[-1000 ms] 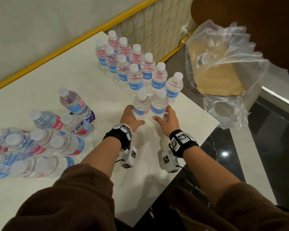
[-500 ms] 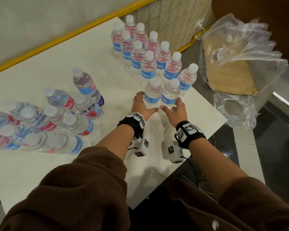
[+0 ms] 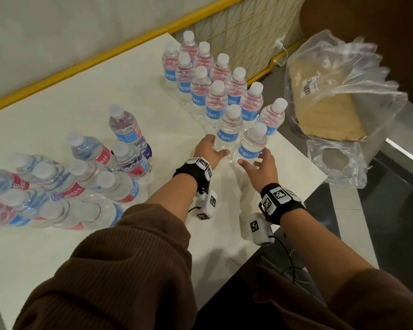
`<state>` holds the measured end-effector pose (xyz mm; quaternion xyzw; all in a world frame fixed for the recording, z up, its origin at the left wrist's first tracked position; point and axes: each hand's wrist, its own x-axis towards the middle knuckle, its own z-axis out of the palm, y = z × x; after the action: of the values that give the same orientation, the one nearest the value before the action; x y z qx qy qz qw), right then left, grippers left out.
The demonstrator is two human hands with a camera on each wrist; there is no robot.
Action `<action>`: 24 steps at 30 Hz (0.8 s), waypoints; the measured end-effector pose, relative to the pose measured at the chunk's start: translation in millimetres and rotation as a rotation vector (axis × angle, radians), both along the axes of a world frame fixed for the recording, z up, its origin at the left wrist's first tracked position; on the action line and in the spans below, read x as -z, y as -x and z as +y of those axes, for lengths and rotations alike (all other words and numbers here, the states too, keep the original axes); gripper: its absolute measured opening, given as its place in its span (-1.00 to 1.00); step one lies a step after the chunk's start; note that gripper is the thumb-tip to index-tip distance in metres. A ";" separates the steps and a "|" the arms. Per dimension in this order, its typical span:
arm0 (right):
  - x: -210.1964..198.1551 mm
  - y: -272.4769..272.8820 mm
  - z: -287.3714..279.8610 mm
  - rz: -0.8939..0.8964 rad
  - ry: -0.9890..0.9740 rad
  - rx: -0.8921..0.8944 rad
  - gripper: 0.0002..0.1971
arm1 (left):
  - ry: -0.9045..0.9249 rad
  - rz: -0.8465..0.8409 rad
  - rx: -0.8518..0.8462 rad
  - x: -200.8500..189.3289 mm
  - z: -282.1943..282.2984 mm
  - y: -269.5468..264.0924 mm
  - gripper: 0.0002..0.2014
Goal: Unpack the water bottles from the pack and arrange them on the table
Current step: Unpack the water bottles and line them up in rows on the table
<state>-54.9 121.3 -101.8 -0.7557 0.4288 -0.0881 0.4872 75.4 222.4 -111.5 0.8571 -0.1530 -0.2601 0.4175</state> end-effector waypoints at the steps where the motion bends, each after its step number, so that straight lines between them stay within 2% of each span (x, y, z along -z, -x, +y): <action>1: -0.5 -1.0 0.6 -0.006 0.001 0.004 -0.31 | -0.007 -0.007 -0.007 1.0 -0.8 -0.1 -0.44; 4: -2.5 -2.5 2.5 -0.018 0.001 0.028 -0.39 | -0.002 -0.026 0.002 4.1 -3.3 -3.3 -0.46; 11: -4.3 -6.5 3.9 -0.036 -0.020 0.087 -0.37 | 0.026 -0.010 0.019 6.6 -8.9 -4.3 -0.44; 15: 4.2 -5.2 5.2 -0.020 -0.005 0.077 -0.35 | 0.088 -0.004 -0.038 7.2 -11.7 -1.7 -0.31; 19: 6.4 -8.5 5.4 -0.002 -0.002 0.092 -0.36 | 0.097 -0.033 -0.067 8.3 -11.6 -4.8 -0.44; 24: 3.0 -15.6 4.5 0.022 -0.010 0.116 -0.31 | 0.099 -0.020 -0.038 5.0 -8.7 -7.8 -0.43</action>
<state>-39.4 125.8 -104.8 -0.7281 0.4774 -0.1057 0.4804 83.3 213.6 -116.4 0.8407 -0.1534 -0.2358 0.4627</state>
